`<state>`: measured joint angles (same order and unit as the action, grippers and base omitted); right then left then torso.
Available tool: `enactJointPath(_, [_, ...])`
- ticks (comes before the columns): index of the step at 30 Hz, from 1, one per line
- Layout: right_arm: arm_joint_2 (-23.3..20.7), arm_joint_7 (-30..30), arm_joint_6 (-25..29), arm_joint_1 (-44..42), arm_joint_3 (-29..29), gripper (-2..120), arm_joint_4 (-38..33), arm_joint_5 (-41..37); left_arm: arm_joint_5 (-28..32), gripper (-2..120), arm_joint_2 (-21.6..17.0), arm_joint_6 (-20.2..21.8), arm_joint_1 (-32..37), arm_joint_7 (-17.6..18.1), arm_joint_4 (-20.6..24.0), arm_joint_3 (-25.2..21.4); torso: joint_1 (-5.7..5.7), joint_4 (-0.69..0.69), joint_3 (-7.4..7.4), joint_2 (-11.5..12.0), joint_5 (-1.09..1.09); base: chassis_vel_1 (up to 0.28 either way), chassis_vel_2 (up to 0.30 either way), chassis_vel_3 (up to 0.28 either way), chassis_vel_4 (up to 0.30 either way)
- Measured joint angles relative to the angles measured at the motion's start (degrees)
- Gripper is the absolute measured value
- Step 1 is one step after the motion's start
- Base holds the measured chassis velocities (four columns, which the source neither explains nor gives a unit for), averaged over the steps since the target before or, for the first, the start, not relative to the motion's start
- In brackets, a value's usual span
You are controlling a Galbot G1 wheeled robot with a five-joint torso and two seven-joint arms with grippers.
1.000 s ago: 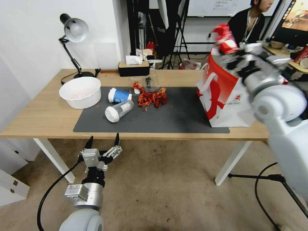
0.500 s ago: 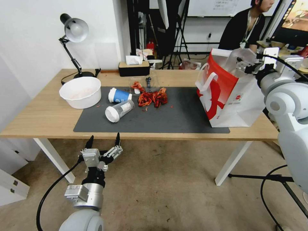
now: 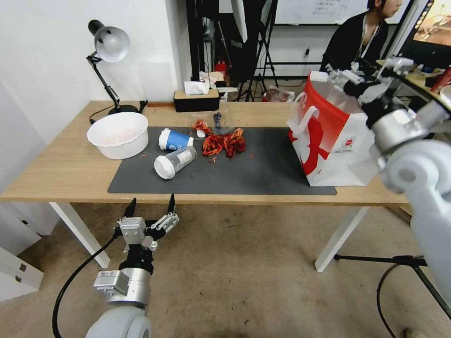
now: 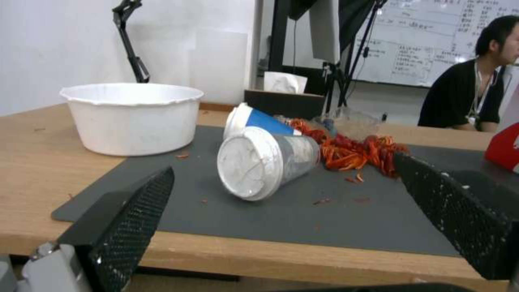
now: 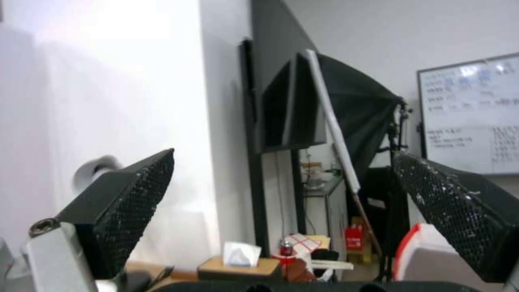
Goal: Pick up the trash from the table and place it into the takeout bag.
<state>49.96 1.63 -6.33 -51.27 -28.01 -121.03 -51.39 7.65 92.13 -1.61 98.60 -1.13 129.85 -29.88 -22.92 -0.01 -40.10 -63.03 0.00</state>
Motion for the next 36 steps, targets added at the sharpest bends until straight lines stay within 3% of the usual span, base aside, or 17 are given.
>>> enactJointPath(8, [1.7,2.4,2.3,-10.8,-0.9,100,-5.3,16.1,0.2,100,0.0,-0.1,-0.1,0.1,-0.2,-0.1,0.0,0.02,0.0,0.0,-0.01,0.0,0.0,0.0,0.0])
enactJointPath(10, [3.9,4.7,3.0,-18.1,-2.5,100,-7.6,22.1,0.4,100,0.0,-0.2,-0.2,0.1,-0.3,-0.2,0.0,0.02,0.0,0.0,-0.01,0.0,0.0,0.0,0.0])
enactJointPath(17, [9.7,8.1,8.9,-31.6,-3.3,100,-9.3,29.5,0.8,100,0.0,-0.2,-0.4,0.2,-0.4,-0.4,0.0,0.0,0.0,0.0,0.0,0.0,0.0,0.0,0.0])
enactJointPath(27, [14.2,11.0,17.6,-41.7,-1.9,99,-3.9,33.1,1.1,100,0.0,-0.4,-0.5,0.2,-0.5,-0.4,0.01,0.02,0.0,0.0,0.0,0.0,0.0,0.0,0.0])
enactJointPath(36, [15.4,11.4,20.0,-43.4,-0.7,98,0.1,34.1,1.0,100,0.0,-0.5,-0.4,0.2,-0.6,-0.2,0.01,0.01,-0.01,0.0,0.0,0.0,0.0,0.0,0.0])
